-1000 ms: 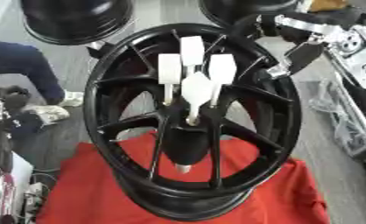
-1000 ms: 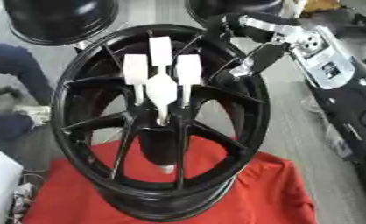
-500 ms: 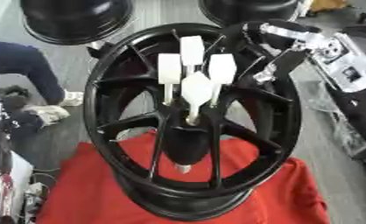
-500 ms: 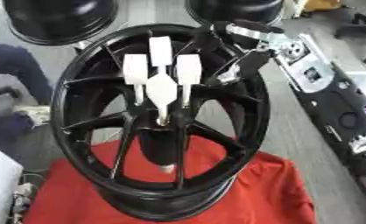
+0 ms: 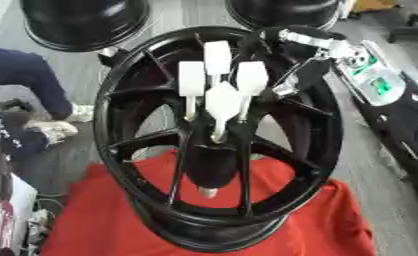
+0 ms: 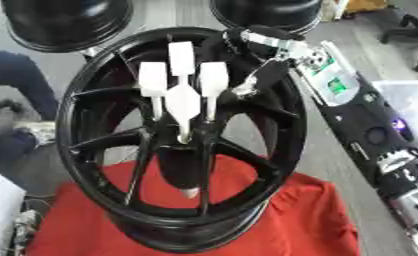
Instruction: Pull the pin out of the wheel hub.
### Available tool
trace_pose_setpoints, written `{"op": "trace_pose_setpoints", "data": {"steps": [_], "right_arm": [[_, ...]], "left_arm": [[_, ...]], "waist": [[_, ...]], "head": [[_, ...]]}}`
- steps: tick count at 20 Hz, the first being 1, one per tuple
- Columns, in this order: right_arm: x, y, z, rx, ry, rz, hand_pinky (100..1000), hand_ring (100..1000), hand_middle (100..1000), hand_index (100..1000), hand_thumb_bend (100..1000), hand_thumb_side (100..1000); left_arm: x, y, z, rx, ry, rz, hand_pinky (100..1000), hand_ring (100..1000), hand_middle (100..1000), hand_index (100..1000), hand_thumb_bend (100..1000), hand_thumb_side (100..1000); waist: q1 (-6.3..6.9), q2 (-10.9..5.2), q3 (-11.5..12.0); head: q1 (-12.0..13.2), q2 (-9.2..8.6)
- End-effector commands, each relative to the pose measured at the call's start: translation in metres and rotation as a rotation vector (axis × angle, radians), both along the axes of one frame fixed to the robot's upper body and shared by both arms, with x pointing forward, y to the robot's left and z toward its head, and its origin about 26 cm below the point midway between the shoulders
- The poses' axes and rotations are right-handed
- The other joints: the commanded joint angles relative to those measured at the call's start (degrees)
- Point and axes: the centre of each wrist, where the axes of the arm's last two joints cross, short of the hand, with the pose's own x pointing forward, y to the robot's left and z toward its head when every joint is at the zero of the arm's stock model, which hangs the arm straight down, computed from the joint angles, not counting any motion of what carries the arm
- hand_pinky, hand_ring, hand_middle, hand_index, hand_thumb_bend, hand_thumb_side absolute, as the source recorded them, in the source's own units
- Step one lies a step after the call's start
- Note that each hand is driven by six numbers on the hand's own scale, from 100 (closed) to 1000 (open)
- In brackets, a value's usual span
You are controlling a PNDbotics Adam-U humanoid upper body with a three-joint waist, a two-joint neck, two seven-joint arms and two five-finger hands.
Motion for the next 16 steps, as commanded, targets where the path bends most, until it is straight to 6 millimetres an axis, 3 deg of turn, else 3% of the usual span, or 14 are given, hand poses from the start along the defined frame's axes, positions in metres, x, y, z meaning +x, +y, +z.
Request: {"op": "trace_pose_setpoints", "data": {"steps": [1,9,16], "right_arm": [[0.0019,0.0006,0.0119,0.005,-0.030,0.002,817,818,755,850,679,338],[0.0018,0.0079,0.0068,0.025,-0.021,0.009,804,794,704,776,656,324],[0.0014,0.0104,0.0026,0.043,-0.016,-0.003,786,750,597,656,557,257]], "left_arm": [[0.0022,-0.0010,0.0063,0.007,-0.022,-0.009,685,833,697,674,270,823],[0.0023,-0.0015,0.0061,0.006,-0.021,-0.011,686,833,697,674,270,822],[0.0022,-0.0015,0.0056,0.006,-0.019,-0.010,686,834,697,674,269,823]], "waist": [[-0.02,-0.63,0.07],[-0.06,-0.63,0.04],[0.00,-0.69,-0.09]], "head": [[-0.14,-0.10],[-0.18,-0.10],[-0.16,-0.10]]}}
